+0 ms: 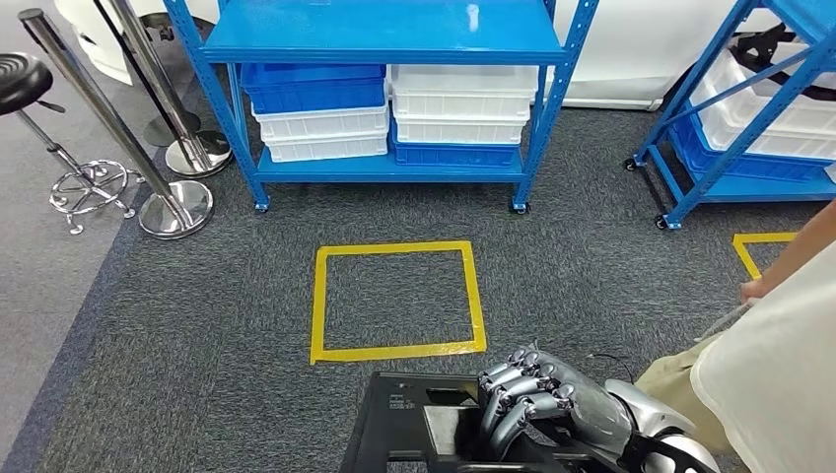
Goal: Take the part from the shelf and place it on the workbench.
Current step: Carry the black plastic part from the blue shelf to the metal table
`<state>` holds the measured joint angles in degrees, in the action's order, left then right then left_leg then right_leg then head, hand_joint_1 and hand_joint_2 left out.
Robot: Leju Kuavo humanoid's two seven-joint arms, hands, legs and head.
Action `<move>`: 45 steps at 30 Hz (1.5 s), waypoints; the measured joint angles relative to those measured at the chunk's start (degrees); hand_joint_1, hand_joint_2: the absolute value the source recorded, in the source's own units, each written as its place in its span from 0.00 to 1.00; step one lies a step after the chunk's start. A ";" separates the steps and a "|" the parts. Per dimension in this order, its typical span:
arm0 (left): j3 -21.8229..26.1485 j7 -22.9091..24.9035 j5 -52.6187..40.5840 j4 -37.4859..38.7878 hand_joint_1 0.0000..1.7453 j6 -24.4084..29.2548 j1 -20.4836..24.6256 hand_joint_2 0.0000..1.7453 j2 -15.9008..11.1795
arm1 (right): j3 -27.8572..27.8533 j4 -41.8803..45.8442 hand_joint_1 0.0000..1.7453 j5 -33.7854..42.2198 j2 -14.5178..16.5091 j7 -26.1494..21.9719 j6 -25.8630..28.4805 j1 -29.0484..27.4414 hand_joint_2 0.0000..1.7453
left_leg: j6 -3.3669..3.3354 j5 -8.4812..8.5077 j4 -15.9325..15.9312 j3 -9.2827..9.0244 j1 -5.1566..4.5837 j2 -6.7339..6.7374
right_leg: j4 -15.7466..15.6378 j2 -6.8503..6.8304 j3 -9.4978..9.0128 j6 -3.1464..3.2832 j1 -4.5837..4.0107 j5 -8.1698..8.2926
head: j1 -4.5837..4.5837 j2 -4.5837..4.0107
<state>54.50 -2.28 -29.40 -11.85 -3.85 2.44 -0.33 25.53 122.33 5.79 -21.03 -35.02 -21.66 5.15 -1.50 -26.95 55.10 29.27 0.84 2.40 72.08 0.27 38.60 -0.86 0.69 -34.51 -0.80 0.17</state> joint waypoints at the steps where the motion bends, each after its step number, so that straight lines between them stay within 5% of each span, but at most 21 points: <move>1: 0.04 -0.02 0.00 0.00 0.00 -0.03 -0.01 1.00 0.00 | 0.01 0.00 0.99 -0.14 0.00 0.01 0.00 -0.01 1.00 | -0.02 0.05 0.10 0.18 -0.04 0.44 | 1.75 -0.05 0.64 -0.10 0.06 -0.26 | -0.01 0.00; 3: 0.10 -0.08 0.00 0.00 0.00 -0.11 0.01 1.00 0.00 | 0.01 0.00 0.99 -0.29 0.00 0.01 0.00 0.00 1.00 | 0.08 0.03 0.34 0.27 -0.06 1.28 | -1.87 -0.56 -1.65 -0.04 0.11 2.52 | 0.00 0.00; 5: 0.13 -0.17 0.00 0.00 0.00 -0.18 0.04 1.00 0.00 | 0.01 0.02 0.99 -0.34 0.01 0.03 0.00 0.15 1.00 | 0.39 -0.16 0.65 0.19 -0.26 2.08 | -10.01 -2.98 -5.92 0.42 -0.26 5.79 | 0.01 0.00; 7: 0.15 -0.25 -0.01 0.00 0.00 -0.21 0.00 1.00 0.00 | 0.03 0.07 0.99 -0.39 0.02 0.05 -0.04 0.45 1.00 | 0.90 -0.28 0.92 0.30 -0.59 2.96 | -14.12 -4.81 -7.64 1.05 -0.76 6.70 | -0.01 0.00; 10: 0.16 -0.33 -0.05 0.00 0.00 -0.21 0.07 1.00 -0.02 | 0.07 0.26 0.99 -0.43 0.02 0.03 -0.17 0.63 1.00 | 1.74 -0.70 1.25 0.36 -0.66 4.08 | -14.56 -3.35 -7.20 2.00 -0.78 7.06 | -0.02 0.00; 12: 0.16 -0.35 -0.08 0.00 0.00 -0.27 0.12 1.00 -0.07 | 0.09 0.49 0.99 -0.44 0.03 -0.03 -0.22 0.84 1.00 | 2.31 -3.13 4.27 1.55 -0.40 1.96 | -14.92 -2.14 -7.03 2.76 -0.53 7.56 | -0.02 0.00; 15: 0.18 -0.41 -0.11 0.00 0.00 -0.32 -0.18 1.00 -0.17 | 0.09 0.63 0.99 -0.34 0.05 -0.19 -0.37 1.07 1.00 | 2.74 -8.62 15.25 6.35 -0.18 -1.58 | -14.94 -0.20 -6.55 3.32 -0.47 8.03 | -0.03 0.00; 17: 0.20 -0.56 -0.19 0.00 0.00 -0.34 -0.28 1.00 -0.20 | 0.10 0.67 0.99 -0.10 0.09 -0.74 -0.77 1.07 1.00 | 2.68 -8.16 17.42 7.29 -0.18 -2.01 | -14.85 1.32 -6.45 3.30 -0.52 8.19 | -0.03 0.00; 19: 0.22 -0.79 -0.38 0.00 0.00 -0.39 -0.22 1.00 -0.28 | 0.11 0.83 0.99 0.08 0.11 -1.36 -1.15 1.07 1.00 | 2.24 -4.01 11.21 4.32 -0.18 -2.93 | -14.75 2.80 -6.56 3.17 -0.51 8.29 | -0.03 0.00; 21: 0.25 -0.96 -0.56 0.00 0.00 -0.46 -0.16 1.00 -0.51 | 0.11 1.02 0.99 0.14 0.11 -1.64 -1.33 1.14 1.00 | 1.66 -1.12 3.68 0.89 -0.17 -5.38 | -14.63 4.14 -6.44 2.80 -0.56 8.46 | -0.02 0.00; 23: 0.29 -1.05 -0.60 0.00 0.00 -0.51 -0.10 1.00 -0.75 | 0.11 1.15 0.99 0.22 0.11 -1.80 -1.50 1.20 1.00 | 1.36 -0.84 0.83 -0.22 -0.25 -6.49 | -14.57 5.36 -5.86 2.05 -0.41 8.85 | -0.02 0.00; 25: 0.37 -1.15 -0.61 0.00 0.00 -0.52 0.04 1.00 -0.86 | 0.11 1.32 0.99 0.26 0.10 -1.93 -1.62 1.17 1.00 | 0.99 -0.54 0.40 -0.23 -0.20 -5.29 | -14.45 6.07 -5.23 1.26 -0.20 9.16 | -0.02 0.00; 27: 0.49 -1.22 -0.60 0.00 0.00 -0.54 0.13 1.00 -0.89 | 0.13 1.51 0.99 0.29 0.11 -2.03 -1.76 1.27 1.00 | 0.32 -0.06 0.02 -0.12 0.04 -3.88 | -12.09 3.92 -3.93 0.77 -0.32 7.50 | 0.03 0.00; 29: 0.67 -1.23 -0.60 0.00 0.00 -0.54 -0.03 1.00 -0.89 | 0.15 1.60 0.99 0.32 0.12 -2.07 -1.82 1.40 1.00 | -0.06 0.11 -0.09 0.09 0.04 -2.38 | -5.51 1.01 -0.90 0.35 -0.24 3.55 | 0.09 0.00; 31: 0.79 -1.24 -0.61 0.00 0.00 -0.54 -0.19 1.00 -0.90 | 0.18 1.60 0.99 0.32 0.12 -2.08 -1.81 1.39 1.00 | -0.12 0.12 -0.04 0.27 -0.07 -0.83 | 1.30 0.25 2.08 -0.10 0.04 0.66 | 0.09 0.00; 32: 0.82 -1.24 -0.61 0.00 0.00 -0.54 -0.19 1.00 -0.90 | 0.20 1.60 0.99 0.31 0.12 -2.08 -1.81 1.37 1.00 | -0.10 0.09 0.01 0.32 -0.10 -0.06 | 2.37 0.12 2.37 -0.25 0.14 0.70 | 0.09 0.00; 34: 0.89 -1.24 -0.61 0.00 0.00 -0.55 -0.09 1.00 -0.90 | 0.22 1.60 0.99 0.31 0.13 -2.07 -1.81 1.39 1.00 | 0.06 -0.04 0.16 0.27 -0.10 1.35 | -2.08 -0.67 -0.45 -0.26 0.22 3.64 | 0.09 0.00; 37: 0.97 -1.26 -0.61 0.00 0.00 -0.52 0.04 1.00 -0.89 | 0.27 1.60 0.99 0.32 0.15 -2.08 -1.89 1.58 1.00 | 0.75 -0.46 0.54 0.07 -0.45 3.01 | -12.97 -3.99 -6.44 0.46 -0.40 7.16 | 0.07 0.00; 40: 1.05 -1.31 -0.61 0.00 0.00 -0.48 0.13 1.00 -0.90 | 0.30 1.62 0.99 0.40 0.17 -2.14 -2.02 1.68 1.00 | 1.65 -0.79 0.76 0.12 -0.67 4.52 | -14.46 -3.30 -6.57 1.47 -0.71 7.35 | 0.01 0.00; 42: 1.06 -1.38 -0.61 0.00 0.00 -0.48 0.30 1.00 -0.91 | 0.31 1.65 0.99 0.49 0.28 -2.15 -2.11 1.76 1.00 | 2.24 -2.41 2.59 0.77 -0.45 2.51 | -14.70 -2.09 -6.36 2.21 -0.42 7.75 | 0.01 0.00; 45: 1.09 -1.44 -0.61 0.00 0.00 -0.47 0.05 1.00 -0.97 | 0.42 1.68 0.99 0.57 0.49 -2.14 -2.24 1.94 1.00 | 2.67 -8.21 13.31 5.42 -0.19 -1.67 | -14.71 -0.29 -6.02 2.92 -0.41 8.08 | -0.01 0.00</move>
<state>55.59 -3.72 -30.01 -11.85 -4.32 2.50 -1.30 25.94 124.02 6.36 -20.54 -37.16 -23.90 7.09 1.17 -35.16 68.42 34.69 0.65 0.73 57.37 -0.02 32.58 2.06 0.27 -26.43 -0.81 0.17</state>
